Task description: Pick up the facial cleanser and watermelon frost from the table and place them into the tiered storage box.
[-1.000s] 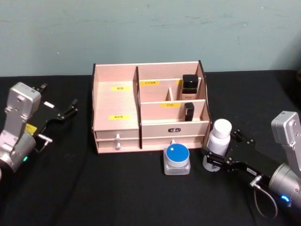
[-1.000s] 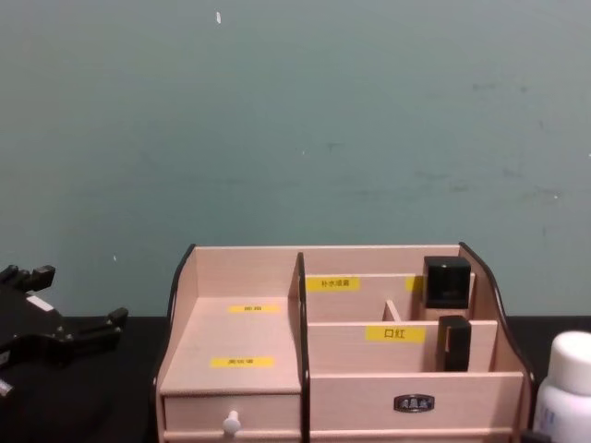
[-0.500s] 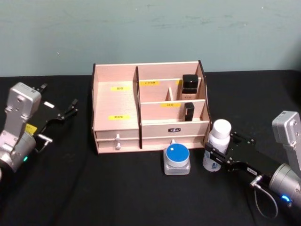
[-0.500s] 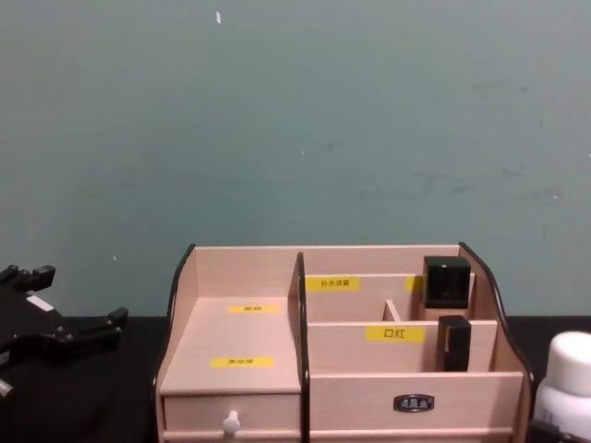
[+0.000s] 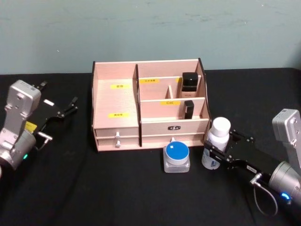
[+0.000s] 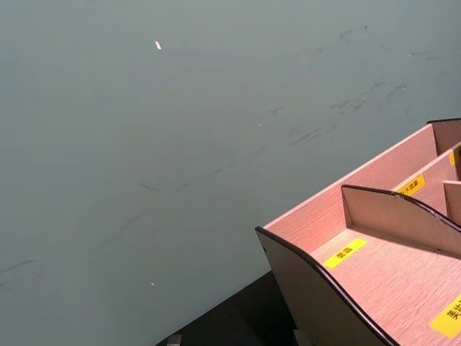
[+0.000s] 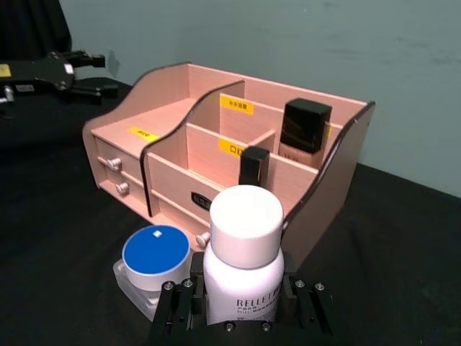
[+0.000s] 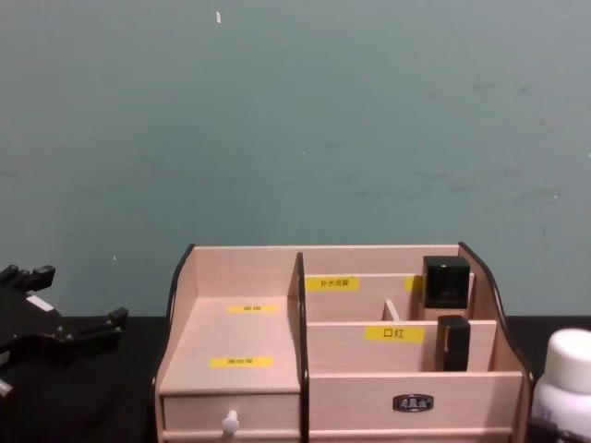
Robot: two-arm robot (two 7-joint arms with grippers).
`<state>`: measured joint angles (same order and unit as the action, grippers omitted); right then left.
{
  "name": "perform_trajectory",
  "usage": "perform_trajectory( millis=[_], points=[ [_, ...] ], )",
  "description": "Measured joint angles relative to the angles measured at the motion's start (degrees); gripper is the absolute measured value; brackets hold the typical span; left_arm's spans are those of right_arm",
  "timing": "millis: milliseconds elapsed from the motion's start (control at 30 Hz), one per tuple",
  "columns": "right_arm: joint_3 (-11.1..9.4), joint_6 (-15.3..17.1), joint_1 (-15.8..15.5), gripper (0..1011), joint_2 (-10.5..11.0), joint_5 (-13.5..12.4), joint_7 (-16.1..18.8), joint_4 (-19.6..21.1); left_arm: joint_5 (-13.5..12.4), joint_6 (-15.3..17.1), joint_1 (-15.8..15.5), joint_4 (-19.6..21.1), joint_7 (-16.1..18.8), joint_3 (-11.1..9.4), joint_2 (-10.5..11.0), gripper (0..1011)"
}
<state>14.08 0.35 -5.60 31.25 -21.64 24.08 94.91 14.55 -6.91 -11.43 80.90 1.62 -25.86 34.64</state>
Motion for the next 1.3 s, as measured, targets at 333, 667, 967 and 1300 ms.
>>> perform_trajectory(
  millis=[333, 667, 967, 1300],
  points=[
    [0.23, 0.20, 1.75, 593, 0.58, -0.54, 1.45, 3.61, 0.00, 0.00, 0.00, 0.00, 0.00, 0.00, 0.00, 1001],
    [3.85, 1.85, 10.43, 593, -2.06, -0.36, 2.34, 3.52, 0.00, 0.00, 0.00, 0.00, 0.00, 0.00, 0.00, 1001],
    [8.02, 2.69, 19.90, 593, -6.81, 0.81, 2.22, -2.95, 0.00, 0.00, 0.00, 0.00, 0.00, 0.00, 0.00, 1001],
    [10.68, 2.07, 28.44, 593, -12.16, 3.26, 0.78, -13.29, 0.00, 0.00, 0.00, 0.00, 0.00, 0.00, 0.00, 1001]
  ],
)
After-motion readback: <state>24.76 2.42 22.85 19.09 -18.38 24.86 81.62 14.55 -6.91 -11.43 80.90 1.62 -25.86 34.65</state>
